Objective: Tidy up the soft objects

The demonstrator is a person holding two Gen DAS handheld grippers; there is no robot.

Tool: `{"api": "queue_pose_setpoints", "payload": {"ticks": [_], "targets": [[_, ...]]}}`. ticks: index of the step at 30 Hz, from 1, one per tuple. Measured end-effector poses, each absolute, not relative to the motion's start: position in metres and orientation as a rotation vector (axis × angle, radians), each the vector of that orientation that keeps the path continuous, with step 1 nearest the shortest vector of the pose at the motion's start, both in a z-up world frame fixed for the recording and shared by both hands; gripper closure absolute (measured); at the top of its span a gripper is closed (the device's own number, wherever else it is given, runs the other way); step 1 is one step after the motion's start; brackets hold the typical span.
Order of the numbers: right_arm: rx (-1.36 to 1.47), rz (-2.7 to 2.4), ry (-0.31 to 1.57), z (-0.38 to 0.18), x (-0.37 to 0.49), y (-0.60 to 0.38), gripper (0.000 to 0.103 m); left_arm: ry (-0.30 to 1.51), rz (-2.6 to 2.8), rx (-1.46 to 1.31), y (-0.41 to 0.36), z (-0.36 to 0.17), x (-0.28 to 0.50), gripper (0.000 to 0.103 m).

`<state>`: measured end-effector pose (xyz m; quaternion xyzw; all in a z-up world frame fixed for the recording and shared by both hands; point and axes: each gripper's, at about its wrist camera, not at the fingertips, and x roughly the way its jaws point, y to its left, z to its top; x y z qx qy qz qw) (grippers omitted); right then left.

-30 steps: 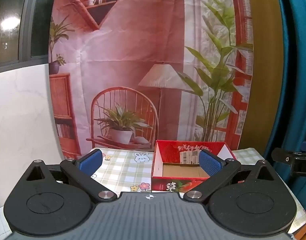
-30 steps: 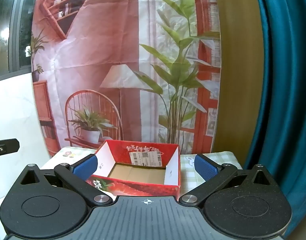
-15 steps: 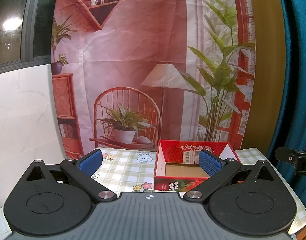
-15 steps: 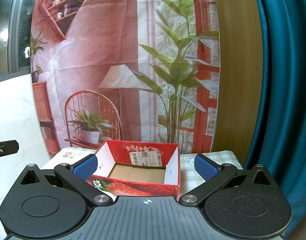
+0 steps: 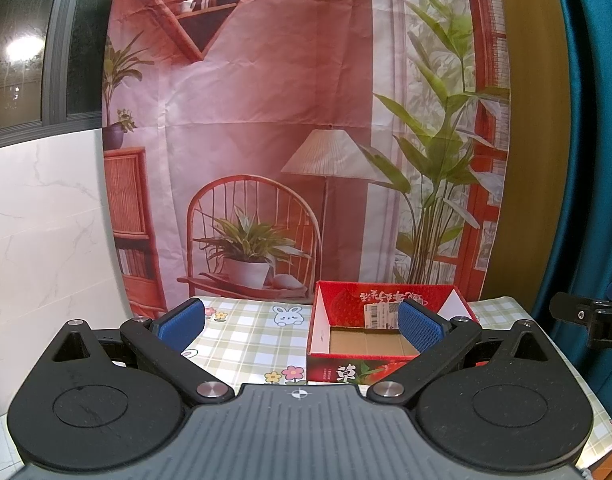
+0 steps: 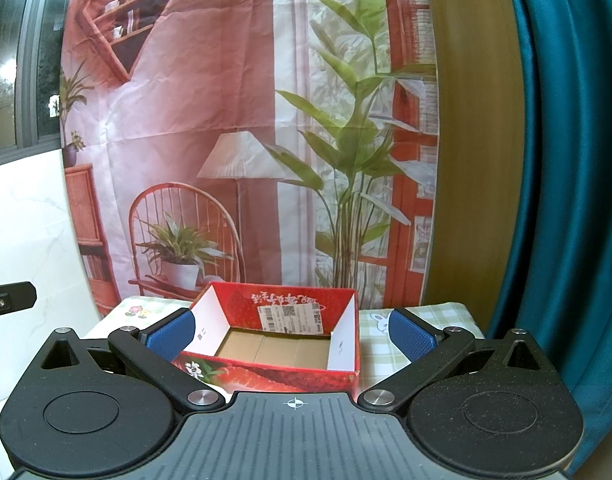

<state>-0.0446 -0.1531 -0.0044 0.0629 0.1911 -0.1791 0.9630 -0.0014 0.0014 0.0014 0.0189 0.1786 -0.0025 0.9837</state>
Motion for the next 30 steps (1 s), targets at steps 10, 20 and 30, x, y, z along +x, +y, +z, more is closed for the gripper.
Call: {"api": "queue_pose_setpoints", "payload": {"ticks": [10, 20, 30], "targets": [[0.129, -0.362, 0.385, -0.0049, -0.0451, -0.1541, 0.000, 0.360, -0.019, 0.025, 0.0029, 0.0021, -0.0020, 0.000], [0.133, -0.356, 0.386, -0.0016, -0.0422, -0.1537, 0.000, 0.364, -0.015, 0.022, 0.0029, 0.0020, 0.0002, 0.000], [0.134, -0.356, 0.385, -0.0014, -0.0414, -0.1520, 0.000, 0.366, -0.014, 0.023, 0.0028, 0.0019, 0.0004, 0.000]]}}
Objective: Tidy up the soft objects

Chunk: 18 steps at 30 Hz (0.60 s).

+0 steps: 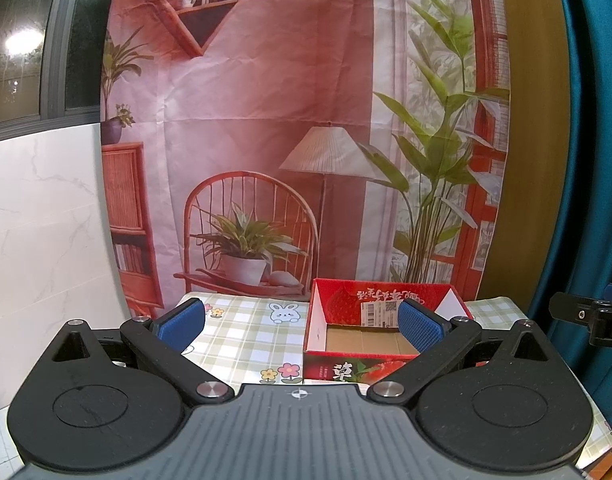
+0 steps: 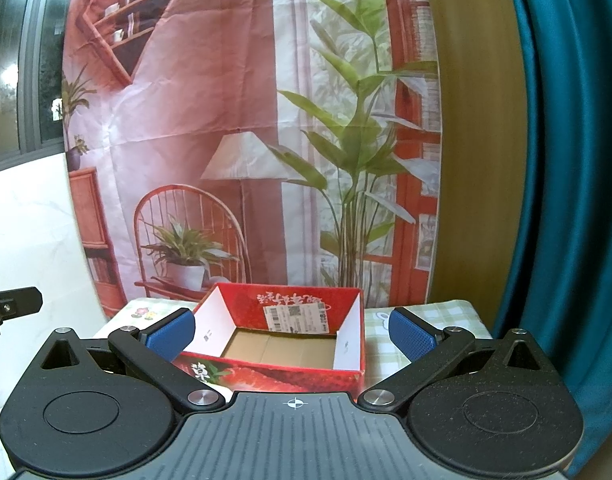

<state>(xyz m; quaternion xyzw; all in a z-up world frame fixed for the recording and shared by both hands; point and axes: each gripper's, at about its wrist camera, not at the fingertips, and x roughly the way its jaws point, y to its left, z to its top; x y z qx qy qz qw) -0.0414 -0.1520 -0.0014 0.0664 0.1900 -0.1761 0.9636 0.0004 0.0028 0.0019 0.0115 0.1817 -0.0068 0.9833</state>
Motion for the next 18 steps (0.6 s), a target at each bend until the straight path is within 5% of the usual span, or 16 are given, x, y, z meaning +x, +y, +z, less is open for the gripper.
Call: {"api": "queue_pose_setpoints", "payload": {"ticks": [18], "targets": [[0.141, -0.353, 0.384, -0.0049, -0.0428, -0.1527, 0.000, 0.384, -0.040, -0.006, 0.0063, -0.0027, 0.0009, 0.000]]}}
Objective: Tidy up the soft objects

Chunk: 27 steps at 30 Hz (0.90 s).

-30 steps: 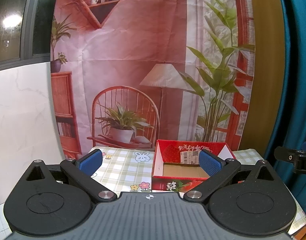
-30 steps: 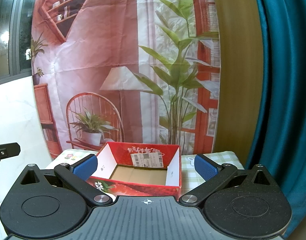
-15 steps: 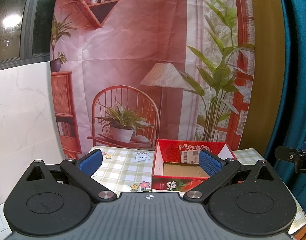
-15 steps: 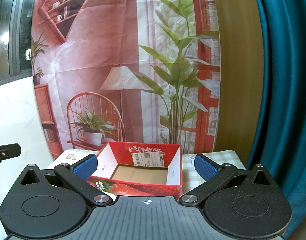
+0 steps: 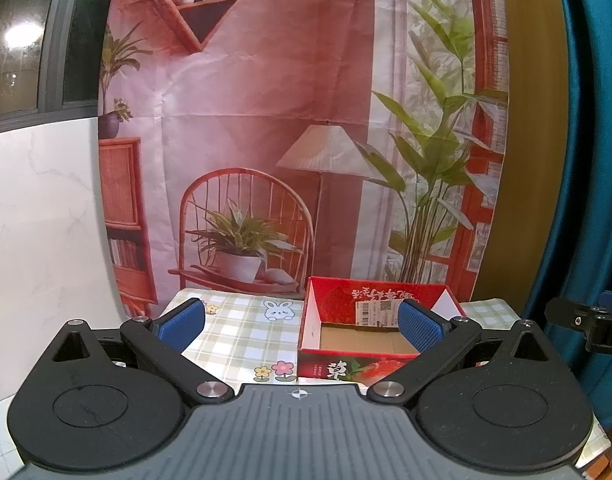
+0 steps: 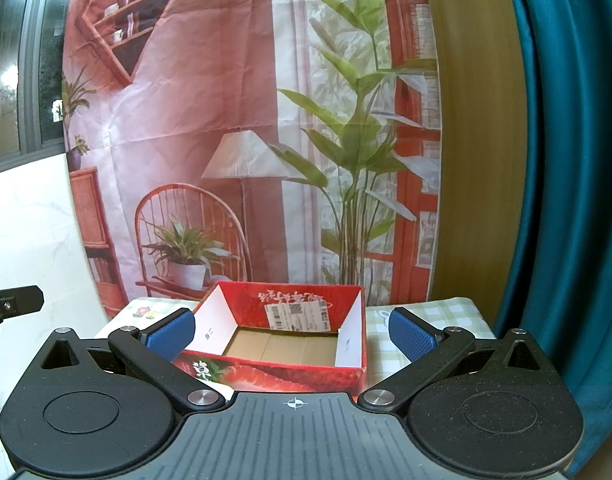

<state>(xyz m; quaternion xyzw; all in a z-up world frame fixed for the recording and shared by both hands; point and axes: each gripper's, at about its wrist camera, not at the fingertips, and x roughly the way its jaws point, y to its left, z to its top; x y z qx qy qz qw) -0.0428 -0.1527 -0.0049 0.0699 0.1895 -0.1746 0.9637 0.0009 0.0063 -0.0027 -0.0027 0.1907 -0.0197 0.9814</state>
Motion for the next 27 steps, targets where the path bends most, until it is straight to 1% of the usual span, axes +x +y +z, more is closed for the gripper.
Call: {"api": "queue_pose_setpoints", "payload": {"ticks": [11, 17, 21, 24, 27], "targets": [[0.171, -0.316, 0.351, -0.014, -0.045, -0.148, 0.000, 0.406, -0.032, -0.014, 0.008, -0.011, 0.008, 0.000], [0.233, -0.281, 0.178, -0.051, -0.059, -0.153, 0.000, 0.438, -0.037, -0.029, 0.011, -0.034, 0.019, 0.000], [0.294, -0.265, 0.211, -0.071, -0.050, -0.158, 0.000, 0.416, -0.074, -0.045, 0.012, -0.049, 0.026, 0.000], [0.278, -0.282, 0.223, -0.087, -0.043, -0.156, 0.000, 0.397, -0.109, -0.067, 0.012, -0.065, 0.029, 0.000], [0.252, -0.302, 0.250, -0.103, -0.035, -0.155, 0.000, 0.427, -0.153, -0.123, 0.015, -0.083, 0.038, 0.000]]}}
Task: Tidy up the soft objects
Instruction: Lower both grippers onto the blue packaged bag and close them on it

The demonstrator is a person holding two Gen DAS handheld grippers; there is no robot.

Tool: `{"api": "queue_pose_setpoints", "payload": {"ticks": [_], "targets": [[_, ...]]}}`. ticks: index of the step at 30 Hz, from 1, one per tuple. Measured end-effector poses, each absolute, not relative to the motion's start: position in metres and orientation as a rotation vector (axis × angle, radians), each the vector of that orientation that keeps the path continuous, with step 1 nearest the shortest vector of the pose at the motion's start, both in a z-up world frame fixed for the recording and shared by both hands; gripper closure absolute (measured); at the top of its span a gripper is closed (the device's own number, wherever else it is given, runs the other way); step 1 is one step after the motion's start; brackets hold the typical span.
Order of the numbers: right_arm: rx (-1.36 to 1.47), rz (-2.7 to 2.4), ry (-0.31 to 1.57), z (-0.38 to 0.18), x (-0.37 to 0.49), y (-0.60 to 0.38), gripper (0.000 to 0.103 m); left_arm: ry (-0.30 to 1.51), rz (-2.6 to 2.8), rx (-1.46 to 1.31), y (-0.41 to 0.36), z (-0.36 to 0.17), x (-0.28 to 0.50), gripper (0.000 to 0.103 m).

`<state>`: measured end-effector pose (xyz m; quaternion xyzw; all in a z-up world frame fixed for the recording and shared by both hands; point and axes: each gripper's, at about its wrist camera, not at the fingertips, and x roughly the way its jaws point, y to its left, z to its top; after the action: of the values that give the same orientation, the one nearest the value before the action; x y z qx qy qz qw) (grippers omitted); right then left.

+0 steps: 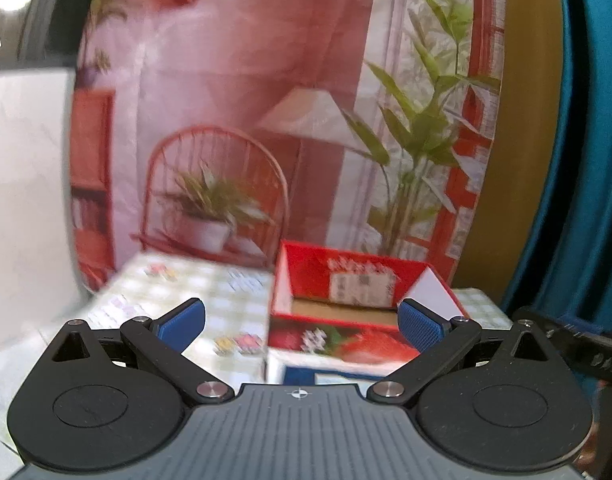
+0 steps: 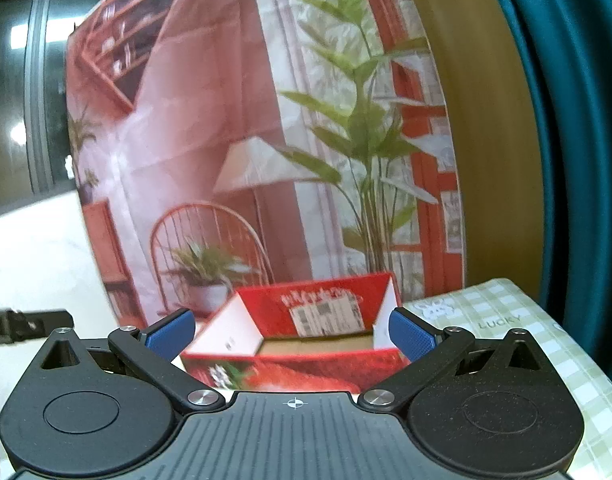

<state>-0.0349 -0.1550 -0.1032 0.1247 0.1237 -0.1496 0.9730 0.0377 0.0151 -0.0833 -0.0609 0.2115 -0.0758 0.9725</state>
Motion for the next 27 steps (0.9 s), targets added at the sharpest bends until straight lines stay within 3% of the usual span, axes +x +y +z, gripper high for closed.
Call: {"api": "queue_pose_setpoints", "payload": {"ticks": [13, 17, 19, 21, 27], "targets": [[0.292, -0.188, 0.556, -0.175, 0.008, -0.144, 0.000, 0.627, -0.173, -0.077, 0.014, -0.154, 0.079, 0.000], [0.261, -0.151, 0.594, -0.182, 0.013, -0.139, 0.001, 0.684, -0.191, -0.125, 0.021, -0.173, 0.085, 0.005], [0.245, -0.123, 0.624, -0.187, 0.017, -0.136, 0.007, 0.708, -0.208, -0.152, 0.025, -0.182, 0.087, 0.013], [0.226, -0.109, 0.656, -0.190, 0.019, -0.135, 0.022, 0.732, -0.221, -0.168, 0.026, -0.190, 0.090, 0.016], [0.235, -0.055, 0.707, -0.196, 0.025, -0.133, 0.033, 0.770, -0.283, -0.225, 0.025, -0.202, 0.093, 0.028]]}}
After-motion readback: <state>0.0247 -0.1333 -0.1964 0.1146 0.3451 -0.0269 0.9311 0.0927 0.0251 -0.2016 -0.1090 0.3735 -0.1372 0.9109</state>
